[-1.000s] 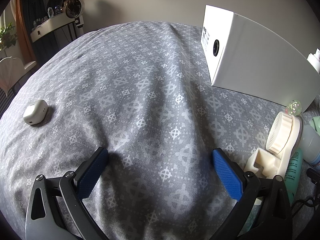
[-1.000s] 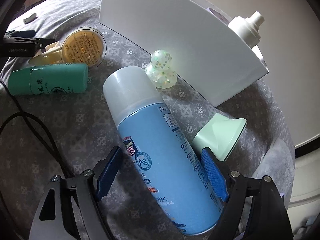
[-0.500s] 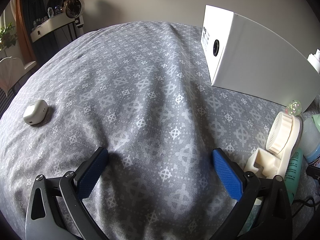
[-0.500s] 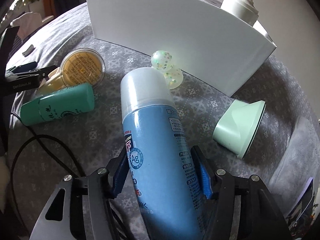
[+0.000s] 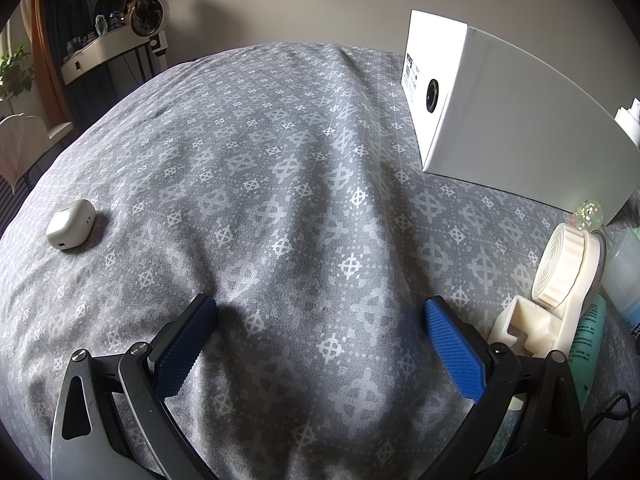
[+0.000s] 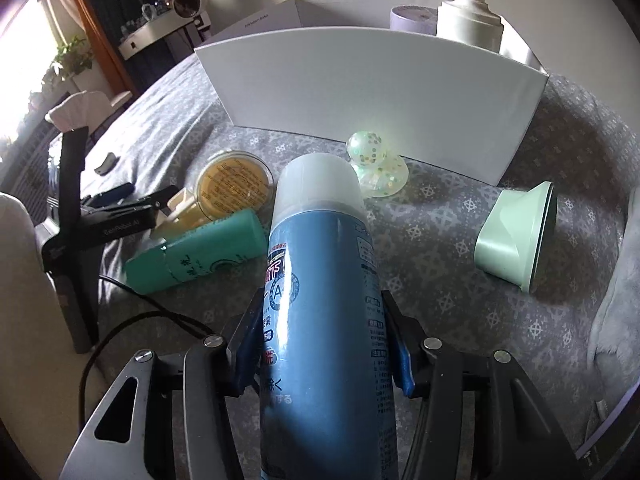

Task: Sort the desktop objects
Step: 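Lift the blue can into the box and open the right gripper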

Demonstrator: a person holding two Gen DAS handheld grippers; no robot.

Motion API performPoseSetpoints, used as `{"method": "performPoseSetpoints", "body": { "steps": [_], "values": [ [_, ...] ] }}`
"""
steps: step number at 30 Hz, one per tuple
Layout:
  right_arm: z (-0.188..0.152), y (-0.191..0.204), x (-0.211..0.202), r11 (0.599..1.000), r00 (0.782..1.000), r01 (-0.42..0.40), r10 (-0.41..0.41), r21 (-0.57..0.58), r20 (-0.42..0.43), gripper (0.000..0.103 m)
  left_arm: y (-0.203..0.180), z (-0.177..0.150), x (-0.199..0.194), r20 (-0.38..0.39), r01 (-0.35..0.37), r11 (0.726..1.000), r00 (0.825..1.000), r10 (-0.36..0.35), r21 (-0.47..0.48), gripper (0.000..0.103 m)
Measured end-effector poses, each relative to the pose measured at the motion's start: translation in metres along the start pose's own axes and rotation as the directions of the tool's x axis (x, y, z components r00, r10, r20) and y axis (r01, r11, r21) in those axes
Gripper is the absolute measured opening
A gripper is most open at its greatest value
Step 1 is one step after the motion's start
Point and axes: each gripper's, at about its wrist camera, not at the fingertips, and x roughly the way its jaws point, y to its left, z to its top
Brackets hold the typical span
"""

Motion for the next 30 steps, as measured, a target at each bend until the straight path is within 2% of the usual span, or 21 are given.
{"method": "performPoseSetpoints", "body": {
  "steps": [11,15,19,23,30],
  "values": [
    [0.012,-0.001,-0.014,0.983,0.984,-0.157,0.146,0.097,0.106,0.051,0.000,0.000,0.000,0.000,0.000,1.000,1.000,0.000,0.000,0.103],
    [0.014,-0.004,-0.020,0.976,0.975,-0.184,0.167,0.113,0.144,0.051,0.000,0.000,0.000,0.000,0.000,1.000,1.000,0.000,0.000,0.103],
    [0.015,-0.009,-0.029,0.964,0.960,-0.232,0.206,0.128,0.189,0.051,0.000,0.000,0.000,0.000,0.000,1.000,1.000,0.000,0.000,0.103],
    [0.016,-0.015,-0.039,0.944,0.935,-0.296,0.255,0.143,0.247,0.051,0.001,0.000,0.000,0.000,0.000,1.000,1.000,0.000,0.000,0.103],
    [0.013,-0.015,-0.054,0.937,0.914,-0.323,0.272,0.133,0.300,0.051,0.000,0.000,0.000,0.000,0.000,1.000,1.000,0.000,0.000,0.103]
  ]
}}
